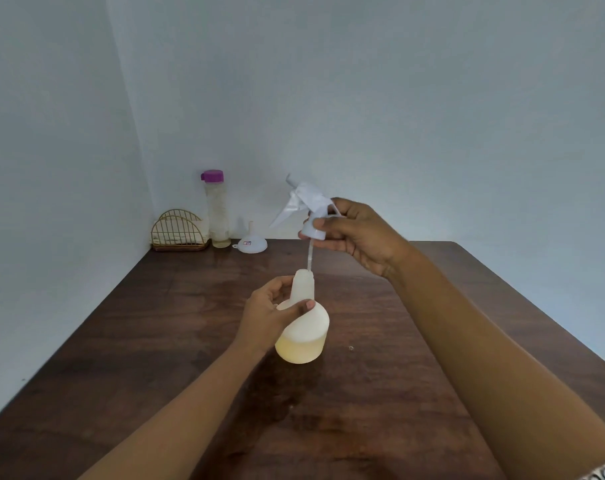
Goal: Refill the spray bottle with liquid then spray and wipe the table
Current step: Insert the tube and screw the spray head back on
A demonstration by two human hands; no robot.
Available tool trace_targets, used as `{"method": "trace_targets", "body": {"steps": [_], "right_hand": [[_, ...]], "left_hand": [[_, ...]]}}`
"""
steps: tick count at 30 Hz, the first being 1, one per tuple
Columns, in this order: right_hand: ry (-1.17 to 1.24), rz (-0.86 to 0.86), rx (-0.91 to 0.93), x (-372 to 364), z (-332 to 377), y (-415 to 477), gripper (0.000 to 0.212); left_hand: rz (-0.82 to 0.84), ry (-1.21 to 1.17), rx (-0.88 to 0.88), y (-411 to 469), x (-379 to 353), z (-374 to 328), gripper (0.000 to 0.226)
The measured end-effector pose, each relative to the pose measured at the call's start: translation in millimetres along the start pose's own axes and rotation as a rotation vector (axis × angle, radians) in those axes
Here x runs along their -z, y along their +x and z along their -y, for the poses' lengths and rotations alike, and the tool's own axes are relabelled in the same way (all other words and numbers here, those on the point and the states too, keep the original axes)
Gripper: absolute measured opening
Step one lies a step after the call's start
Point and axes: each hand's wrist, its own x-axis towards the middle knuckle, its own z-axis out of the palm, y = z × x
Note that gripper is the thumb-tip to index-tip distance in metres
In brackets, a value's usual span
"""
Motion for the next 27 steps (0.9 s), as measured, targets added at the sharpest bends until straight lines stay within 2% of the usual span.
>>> {"method": "trace_targets", "body": {"steps": [8, 11, 14, 19, 24, 27], "right_hand": [[-0.427, -0.021, -0.004, 6, -29, -2, 0.022], [-0.587, 0.044, 0.02, 3, -34, -5, 0.021], [-0.603, 0.084, -0.004, 0, -42, -5, 0.023], [-0.641, 0.112, -0.004, 1, -43, -4, 0.02], [-0.859, 0.159, -0.045, -3, -29, 1, 0.029], [-0.99, 0.164, -0.051, -8, -23, 5, 0.027]], "left_hand": [[0.012, -0.032, 0.021, 0, -3, 7, 0.075], [0.017, -0.032, 0.009, -1, -3, 8, 0.066], [0.017, -0.035, 0.01, 0, -2, 11, 0.043], [0.008, -0.028, 0.001, -1, -4, 14, 0.053], [0.008, -0.007, -0.016, 1, -5, 17, 0.037], [-0.005, -0.013, -0.018, -2, -5, 17, 0.045]]}}
